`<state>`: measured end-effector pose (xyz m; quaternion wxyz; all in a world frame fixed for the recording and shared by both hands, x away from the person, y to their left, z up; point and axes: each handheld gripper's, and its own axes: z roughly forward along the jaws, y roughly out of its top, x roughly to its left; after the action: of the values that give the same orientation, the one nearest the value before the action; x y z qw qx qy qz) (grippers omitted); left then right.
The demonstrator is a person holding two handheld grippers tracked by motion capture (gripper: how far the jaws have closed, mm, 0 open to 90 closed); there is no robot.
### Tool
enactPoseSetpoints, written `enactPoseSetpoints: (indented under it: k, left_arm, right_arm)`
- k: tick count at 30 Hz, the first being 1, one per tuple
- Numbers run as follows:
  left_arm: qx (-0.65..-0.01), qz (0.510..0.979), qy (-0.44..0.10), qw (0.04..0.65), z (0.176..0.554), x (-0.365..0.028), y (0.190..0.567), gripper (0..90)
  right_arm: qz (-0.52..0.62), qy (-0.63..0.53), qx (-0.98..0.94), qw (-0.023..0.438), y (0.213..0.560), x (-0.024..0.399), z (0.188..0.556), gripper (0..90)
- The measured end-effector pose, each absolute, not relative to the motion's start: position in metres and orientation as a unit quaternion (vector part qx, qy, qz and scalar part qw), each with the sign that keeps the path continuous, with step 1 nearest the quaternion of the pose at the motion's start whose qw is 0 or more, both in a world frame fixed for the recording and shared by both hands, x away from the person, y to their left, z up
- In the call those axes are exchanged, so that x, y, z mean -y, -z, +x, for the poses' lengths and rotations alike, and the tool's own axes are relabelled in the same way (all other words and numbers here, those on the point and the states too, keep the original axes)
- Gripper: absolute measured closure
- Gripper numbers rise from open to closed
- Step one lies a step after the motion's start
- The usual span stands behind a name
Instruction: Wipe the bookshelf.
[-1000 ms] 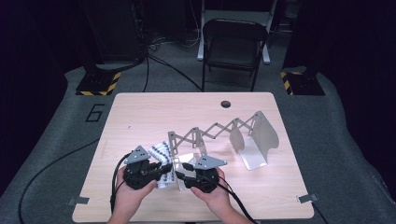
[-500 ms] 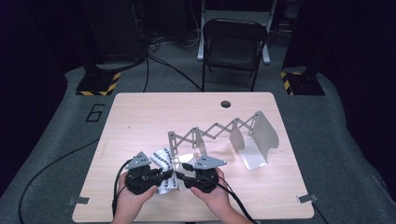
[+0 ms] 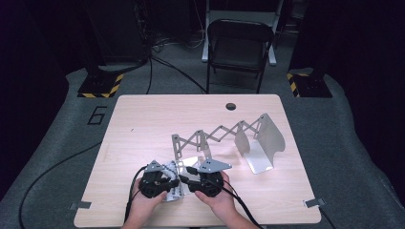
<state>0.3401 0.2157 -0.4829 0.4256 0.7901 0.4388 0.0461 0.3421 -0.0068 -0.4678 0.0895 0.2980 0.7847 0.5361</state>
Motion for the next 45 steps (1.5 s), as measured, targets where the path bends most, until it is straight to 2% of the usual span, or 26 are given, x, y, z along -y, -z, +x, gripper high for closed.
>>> enactPoseSetpoints:
  k: [3,7,10,17,30,38,45]
  left_arm:
    - [-0.427,0.761,-0.067,0.483,0.329,-0.224,0.445,78.7]
    - [-0.410,0.745,-0.093,0.518,0.319,-0.228,0.417,78.7]
    - [-0.407,0.749,-0.094,0.515,0.320,-0.228,0.418,78.8]
    - [-0.429,0.775,-0.075,0.457,0.336,-0.227,0.456,78.8]
    - [-0.449,0.772,-0.088,0.440,0.323,-0.259,0.450,78.7]
    - [-0.451,0.768,-0.096,0.444,0.312,-0.264,0.452,78.3]
    - [-0.443,0.775,-0.085,0.443,0.306,-0.252,0.455,78.2]
  right_arm:
    - [0.297,-0.536,-0.785,0.088,0.468,0.007,0.342,56.7]
    - [0.297,-0.537,-0.785,0.087,0.469,0.004,0.342,56.4]
    - [0.296,-0.535,-0.786,0.086,0.469,0.004,0.341,56.5]
    - [0.296,-0.535,-0.787,0.082,0.470,0.002,0.342,56.5]
    - [0.291,-0.531,-0.793,0.068,0.476,-0.023,0.342,55.4]
    - [0.288,-0.527,-0.797,0.068,0.477,-0.042,0.348,54.3]
    - [0.281,-0.517,-0.804,0.081,0.471,-0.031,0.347,51.9]
